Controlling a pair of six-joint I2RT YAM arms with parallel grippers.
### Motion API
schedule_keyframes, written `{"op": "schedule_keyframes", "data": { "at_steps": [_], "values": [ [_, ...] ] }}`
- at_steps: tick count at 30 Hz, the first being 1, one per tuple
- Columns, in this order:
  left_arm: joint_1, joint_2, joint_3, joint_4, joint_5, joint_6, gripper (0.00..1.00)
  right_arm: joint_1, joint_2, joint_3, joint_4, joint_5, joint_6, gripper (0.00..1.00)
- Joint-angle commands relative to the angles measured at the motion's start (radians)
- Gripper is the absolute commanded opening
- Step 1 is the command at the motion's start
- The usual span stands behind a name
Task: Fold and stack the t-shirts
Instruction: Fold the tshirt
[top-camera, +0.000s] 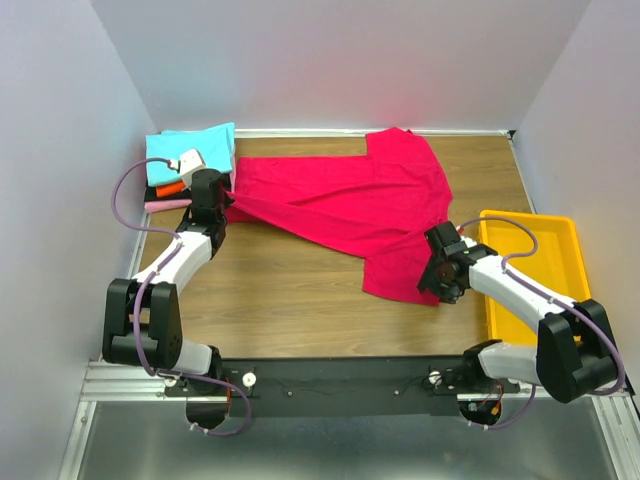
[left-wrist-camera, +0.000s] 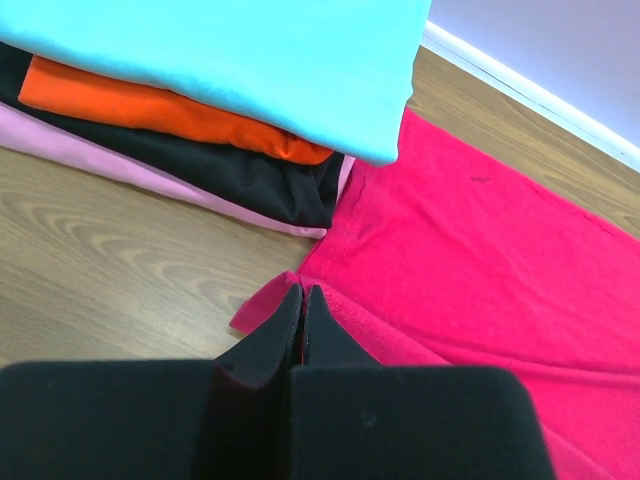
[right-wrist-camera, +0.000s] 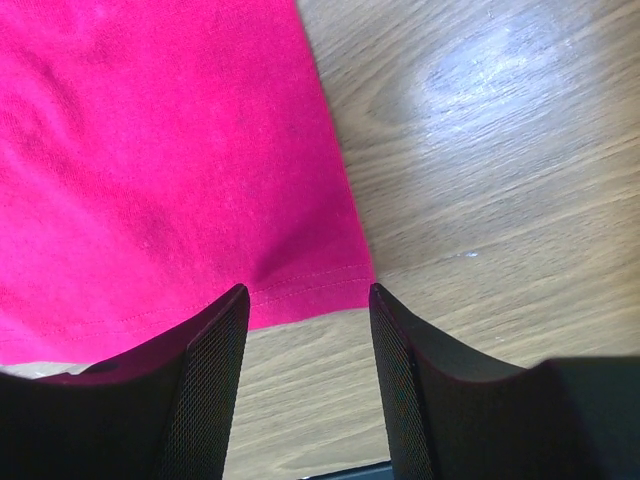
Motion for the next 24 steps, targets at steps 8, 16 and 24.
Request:
{"op": "schedule_keyframes", "data": {
  "at_steps": [8,16,24],
  "values": [
    [0.021,-0.035,-0.013,0.033,0.013,0.009,0.00,0.006,0.036,-0.012,-0.023,0.015,0.028,0.57],
    [0.026,-0.039,-0.013,0.033,0.019,0.009,0.00,0.008,0.038,-0.058,0.014,0.001,0.041,0.50],
    [0.028,-0.036,-0.012,0.032,0.020,0.009,0.00,0.008,0.048,-0.089,0.065,-0.015,0.053,0.27]
  ]
}}
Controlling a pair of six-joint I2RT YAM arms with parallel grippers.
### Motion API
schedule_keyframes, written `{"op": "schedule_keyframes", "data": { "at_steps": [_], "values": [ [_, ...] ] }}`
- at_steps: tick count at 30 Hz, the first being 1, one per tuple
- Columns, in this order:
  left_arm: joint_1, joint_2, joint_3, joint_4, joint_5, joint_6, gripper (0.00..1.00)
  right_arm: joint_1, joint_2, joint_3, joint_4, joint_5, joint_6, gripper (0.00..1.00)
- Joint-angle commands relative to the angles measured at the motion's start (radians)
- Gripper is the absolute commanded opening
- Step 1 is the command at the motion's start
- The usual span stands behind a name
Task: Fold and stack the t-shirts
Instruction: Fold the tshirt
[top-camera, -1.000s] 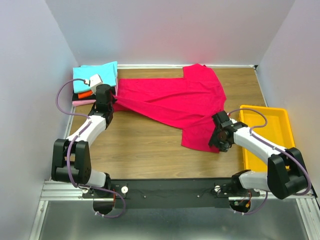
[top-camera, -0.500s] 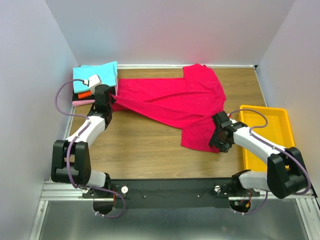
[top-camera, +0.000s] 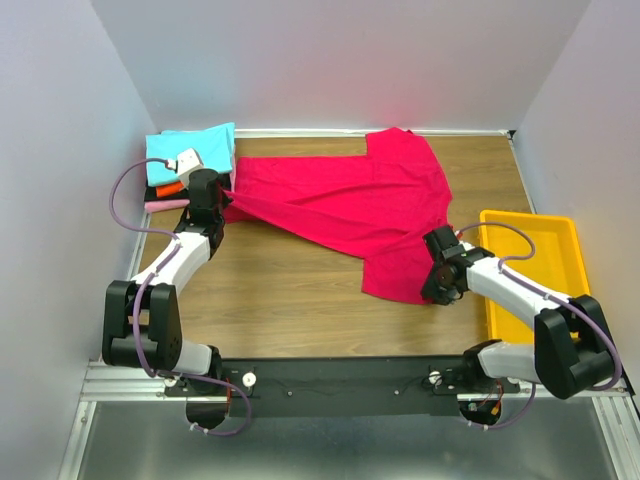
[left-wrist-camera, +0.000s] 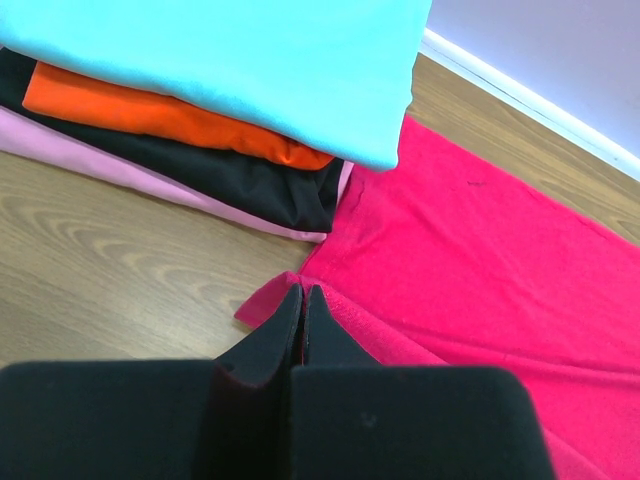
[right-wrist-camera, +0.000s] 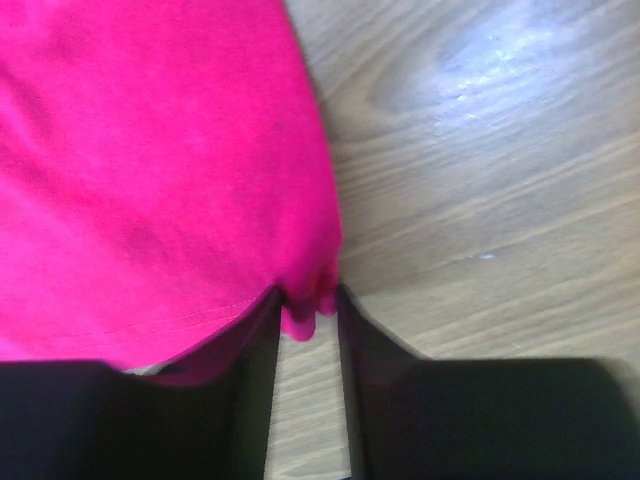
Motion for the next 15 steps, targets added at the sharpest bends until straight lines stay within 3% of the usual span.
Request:
{"op": "schedule_keyframes", "data": {
  "at_steps": [1,5,15],
  "values": [
    [0.014,-0.028,-0.008,0.027,0.004,0.009,0.00,0.007,0.022,-0.046,0.028,0.008,0.014,0.23],
    [0.014,-0.030,-0.010,0.025,0.000,0.009,0.00,0.007,0.013,-0.010,0.027,0.009,0.000,0.00],
    [0.014,-0.108,-0.060,0.034,-0.013,-0.021,0.00,0.006,-0.137,0.137,-0.068,0.087,-0.026,0.00]
  ]
}}
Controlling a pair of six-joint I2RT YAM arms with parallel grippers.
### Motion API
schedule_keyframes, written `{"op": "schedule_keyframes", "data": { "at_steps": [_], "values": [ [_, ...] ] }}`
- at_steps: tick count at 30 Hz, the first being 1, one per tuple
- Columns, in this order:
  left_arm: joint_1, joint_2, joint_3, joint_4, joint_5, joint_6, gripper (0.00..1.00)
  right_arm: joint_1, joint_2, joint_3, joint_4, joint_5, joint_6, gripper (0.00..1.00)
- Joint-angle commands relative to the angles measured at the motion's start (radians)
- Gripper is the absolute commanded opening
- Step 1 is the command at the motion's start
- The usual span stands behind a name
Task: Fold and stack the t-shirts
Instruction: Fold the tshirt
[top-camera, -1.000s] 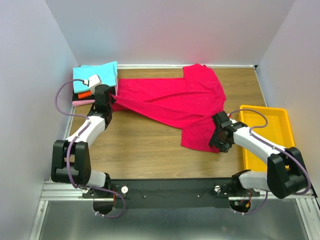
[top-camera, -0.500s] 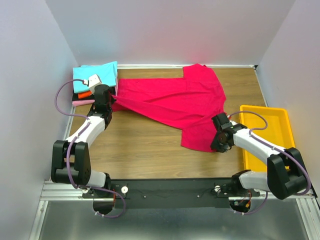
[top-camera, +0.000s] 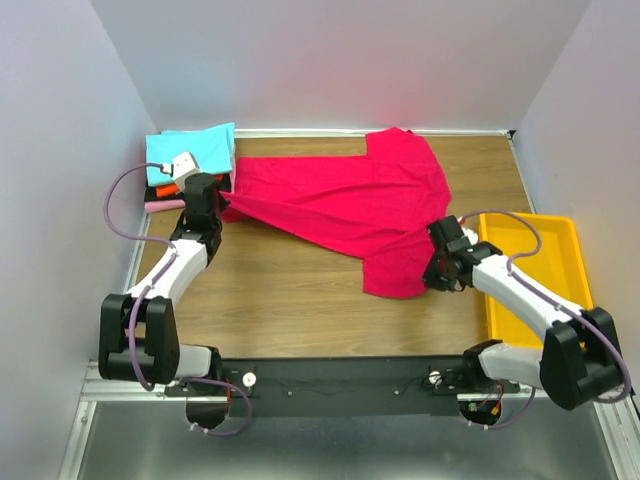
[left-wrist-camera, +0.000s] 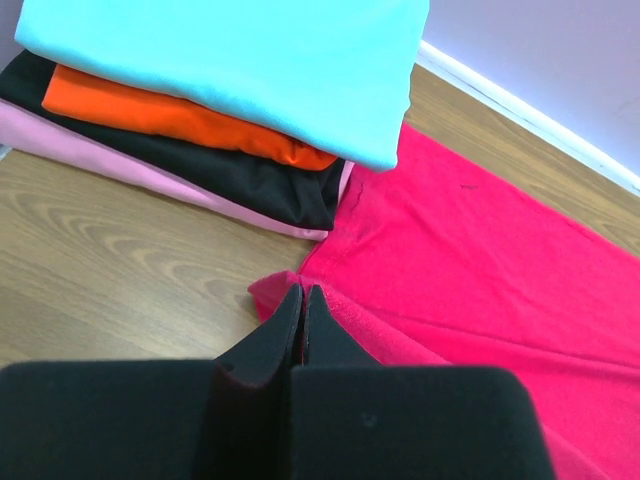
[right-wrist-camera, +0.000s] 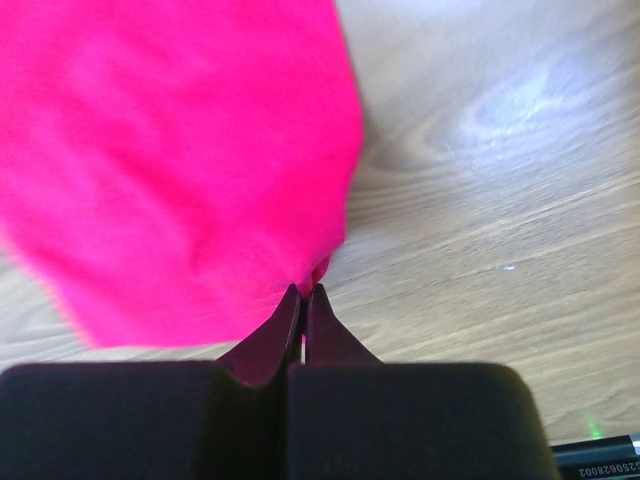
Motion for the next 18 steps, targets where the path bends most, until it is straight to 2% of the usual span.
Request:
{"op": "schedule_keyframes", "data": {
  "at_steps": [1,7,18],
  "values": [
    [0.009,-0.052,-0.033,0.033,-0.008,-0.017,0.00,0.007,-0.113,0.091,-0.081,0.094,-0.006,0.01],
    [0.008,-0.095,-0.061,0.026,0.019,-0.031,0.00,0.007,-0.207,0.171,-0.135,0.129,-0.013,0.00],
    [0.009,-0.268,-0.168,-0.043,0.003,-0.055,0.00,0.013,-0.303,0.175,-0.150,0.094,-0.030,0.01]
  ]
}}
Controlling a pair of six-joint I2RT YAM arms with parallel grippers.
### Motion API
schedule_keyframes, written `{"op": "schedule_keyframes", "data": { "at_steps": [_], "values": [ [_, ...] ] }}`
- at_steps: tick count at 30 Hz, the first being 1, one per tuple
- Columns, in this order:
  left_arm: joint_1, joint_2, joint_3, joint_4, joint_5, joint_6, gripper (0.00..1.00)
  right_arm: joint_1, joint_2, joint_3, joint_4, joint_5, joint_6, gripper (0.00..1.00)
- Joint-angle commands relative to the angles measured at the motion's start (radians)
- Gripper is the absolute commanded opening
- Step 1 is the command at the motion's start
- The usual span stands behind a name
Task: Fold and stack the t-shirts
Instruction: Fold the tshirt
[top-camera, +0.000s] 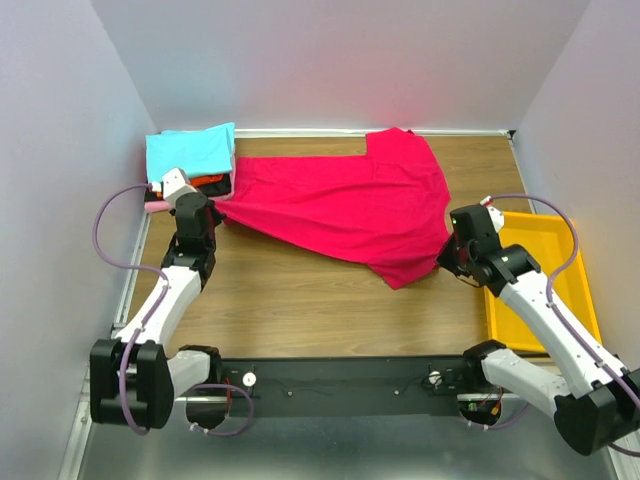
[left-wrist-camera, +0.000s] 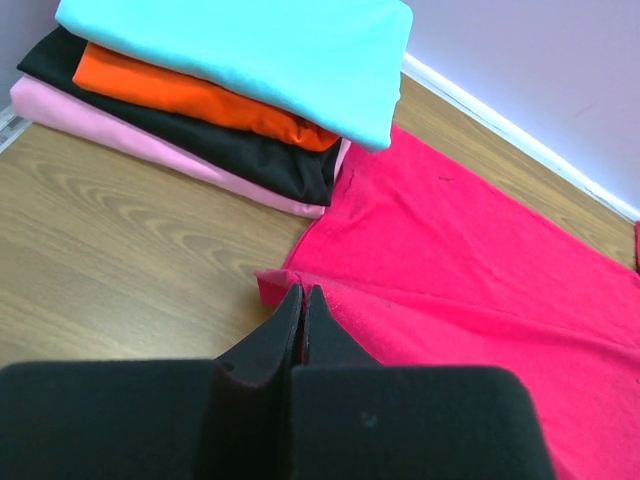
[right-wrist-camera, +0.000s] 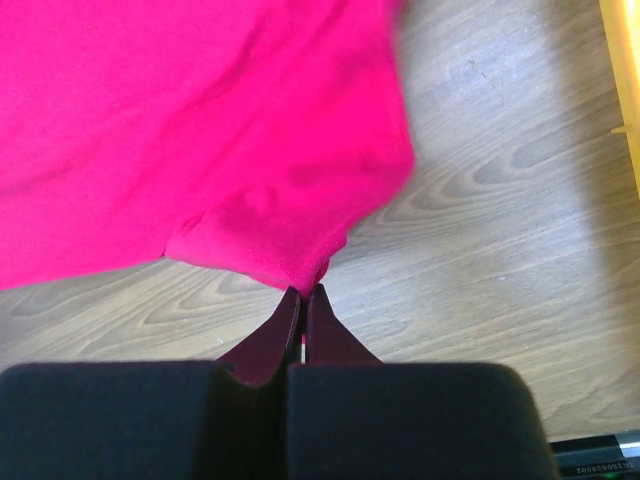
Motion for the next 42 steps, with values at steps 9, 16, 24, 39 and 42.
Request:
{"op": "schedule_keyframes", "data": {
  "at_steps": [9,16,24,39,42],
  "values": [
    [0.006,-0.177,-0.116,-0.092,-0.014,-0.030,0.00,0.024,-0.099,0.012,-0.028,-0.010,-0.040,0.01],
    [0.008,-0.254,-0.162,-0.084,0.041,-0.048,0.00,0.024,-0.036,0.040,0.059,-0.007,-0.081,0.01],
    [0.008,-0.283,-0.195,-0.040,0.040,-0.099,0.00,0.022,0.030,0.093,0.184,0.064,-0.073,0.00],
    [0.011,-0.162,-0.198,-0.004,0.011,-0.124,0.00,0.022,0.374,0.323,0.323,0.229,-0.199,0.01],
    [0.022,-0.131,-0.186,-0.006,0.003,-0.111,0.00,0.019,0.456,0.385,0.332,0.254,-0.230,0.01]
  ]
}}
